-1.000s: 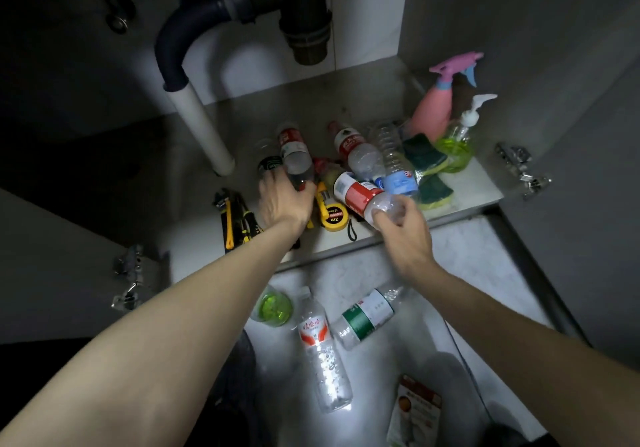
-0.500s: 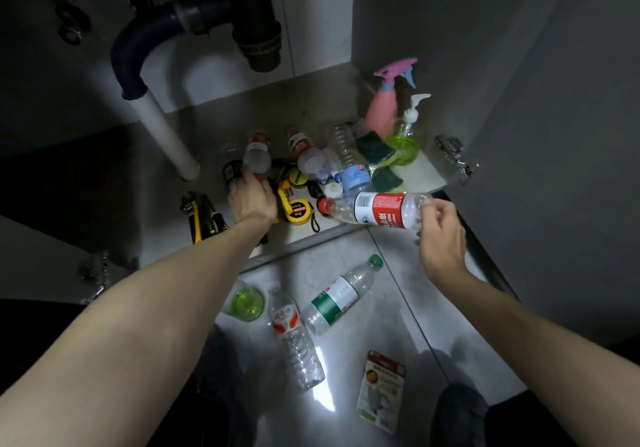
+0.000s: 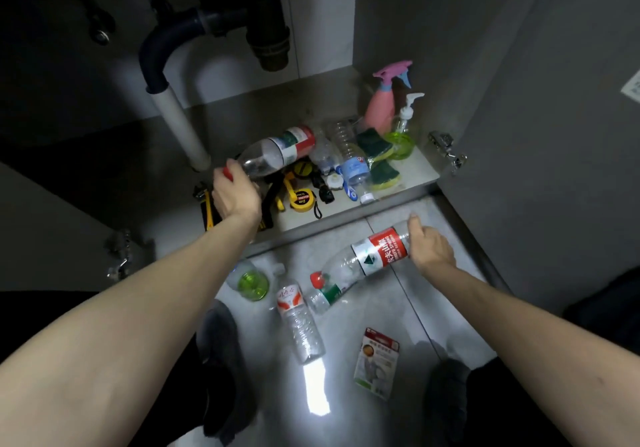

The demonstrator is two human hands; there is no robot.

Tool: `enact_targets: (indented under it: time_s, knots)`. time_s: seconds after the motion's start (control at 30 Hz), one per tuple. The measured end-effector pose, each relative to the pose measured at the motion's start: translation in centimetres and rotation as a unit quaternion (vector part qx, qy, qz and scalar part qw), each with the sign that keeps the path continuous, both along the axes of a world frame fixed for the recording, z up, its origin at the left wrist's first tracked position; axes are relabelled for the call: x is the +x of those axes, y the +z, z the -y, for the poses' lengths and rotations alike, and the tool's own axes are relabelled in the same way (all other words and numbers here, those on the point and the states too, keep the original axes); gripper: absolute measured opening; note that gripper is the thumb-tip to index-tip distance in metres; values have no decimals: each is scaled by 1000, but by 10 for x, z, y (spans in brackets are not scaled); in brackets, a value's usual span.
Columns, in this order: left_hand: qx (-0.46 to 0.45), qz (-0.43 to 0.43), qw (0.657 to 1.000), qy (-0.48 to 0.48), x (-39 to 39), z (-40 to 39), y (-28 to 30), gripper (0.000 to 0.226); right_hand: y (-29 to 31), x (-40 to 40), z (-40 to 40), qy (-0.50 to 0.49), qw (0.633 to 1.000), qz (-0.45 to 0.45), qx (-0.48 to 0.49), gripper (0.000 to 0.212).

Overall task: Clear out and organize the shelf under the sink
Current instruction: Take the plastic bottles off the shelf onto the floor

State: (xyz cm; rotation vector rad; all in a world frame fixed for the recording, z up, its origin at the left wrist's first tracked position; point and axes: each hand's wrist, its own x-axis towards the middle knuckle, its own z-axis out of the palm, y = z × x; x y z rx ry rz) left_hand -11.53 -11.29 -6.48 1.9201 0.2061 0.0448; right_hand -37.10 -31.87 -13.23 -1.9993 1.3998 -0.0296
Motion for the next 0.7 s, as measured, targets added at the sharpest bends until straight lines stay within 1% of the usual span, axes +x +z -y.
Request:
enact_targets:
  time_s: [0.03, 0.1, 0.17, 0.23, 0.3, 0.37, 0.43, 0.53, 0.63, 0.67, 0.7]
  knots:
    - [-16, -10, 1000, -12, -5, -3, -2, 51, -4, -2, -3, 16, 999, -28, 10, 76]
    - [1, -5, 999, -40, -19, -8, -6, 51, -12, -7, -8, 41, 996, -74, 18, 79]
    - [18, -2, 997, -69, -33, -13, -14, 51, -20, -13, -13, 71, 991, -112, 29, 79]
    - [18, -23, 995, -98, -47, -16, -22, 49, -27, -18, -19, 92, 985, -136, 52, 76]
    - [-29, -84, 985, -145, -62, -21, -34, 40, -33, -23, -25, 106, 979, -144, 96, 70]
    - [-74, -163, 962, -208, -75, -29, -45, 34, -37, -25, -28, 111, 973, -148, 140, 62]
    - [-75, -228, 935, -261, -86, -34, -51, 36, -38, -23, -28, 106, 971, -152, 149, 54]
    - [-56, -286, 917, -274, -92, -39, -63, 34, -40, -14, -23, 80, 982, -120, 122, 40]
    - [-3, -327, 903, -279, -91, -40, -73, 25, -39, -1, -15, 51, 994, -53, 78, 25]
    - [20, -337, 898, -283, -90, -40, -77, 19, -35, 5, -13, 41, 996, -30, 70, 23]
    - [48, -339, 894, -289, -88, -38, -81, 14, -31, 12, -10, 30, 998, -8, 62, 27]
